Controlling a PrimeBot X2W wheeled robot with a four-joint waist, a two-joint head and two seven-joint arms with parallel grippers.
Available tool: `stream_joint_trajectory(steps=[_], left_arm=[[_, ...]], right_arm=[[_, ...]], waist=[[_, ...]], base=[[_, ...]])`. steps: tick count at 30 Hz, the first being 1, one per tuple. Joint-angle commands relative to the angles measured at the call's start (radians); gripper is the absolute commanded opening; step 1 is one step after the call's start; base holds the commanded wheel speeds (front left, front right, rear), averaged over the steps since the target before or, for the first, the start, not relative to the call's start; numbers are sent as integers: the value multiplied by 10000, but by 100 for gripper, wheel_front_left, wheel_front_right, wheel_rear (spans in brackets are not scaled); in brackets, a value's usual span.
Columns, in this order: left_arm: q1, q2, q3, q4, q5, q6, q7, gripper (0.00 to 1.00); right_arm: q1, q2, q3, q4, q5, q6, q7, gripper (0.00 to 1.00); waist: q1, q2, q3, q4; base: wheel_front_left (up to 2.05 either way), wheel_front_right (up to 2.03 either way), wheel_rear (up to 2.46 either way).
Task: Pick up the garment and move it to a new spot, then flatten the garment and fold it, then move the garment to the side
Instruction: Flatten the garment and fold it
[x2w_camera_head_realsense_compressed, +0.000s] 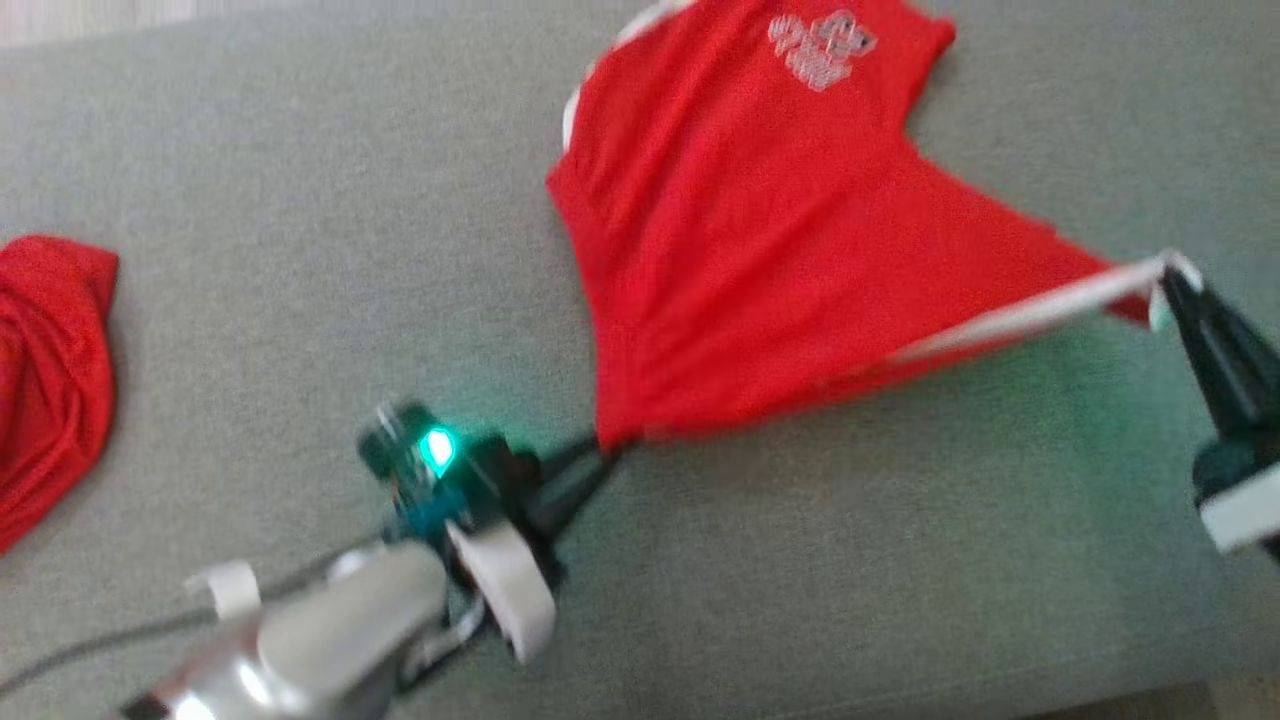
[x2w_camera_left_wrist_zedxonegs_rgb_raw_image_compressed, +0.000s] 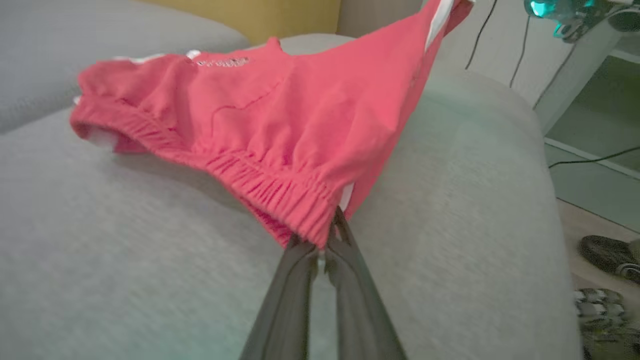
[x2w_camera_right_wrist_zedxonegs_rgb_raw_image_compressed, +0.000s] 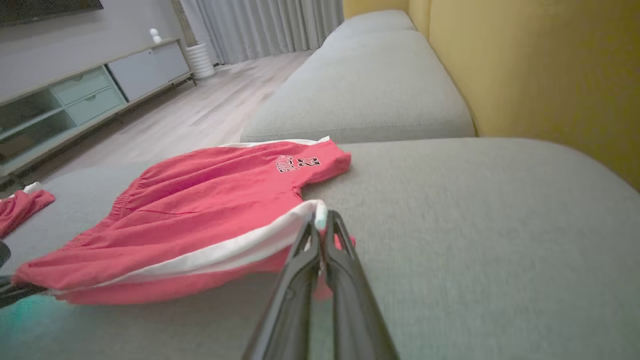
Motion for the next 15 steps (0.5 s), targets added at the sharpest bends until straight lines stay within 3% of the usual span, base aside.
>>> stream_joint_trajectory(steps=[1,9,15], left_arm=[[-31,289,254,-414,-121,130,46,0],[1032,792,14,-1899,-500,349,905,0],[1109,1081,184,-3409,-993,519,1440,0]], right_arm=[[514,-484,-249,-339,256,-7,-107,0],[2833,-1013,-1696,-1257,871,-7,-109,0],[3815,-1209,-3123,-2070,461,-7,31,0]], waist=[[3,-1,-204,-66],[3,-1,-577,25],[3,-1,-559,208]], base=[[0,0,0],[0,0,0],[0,0,0]])
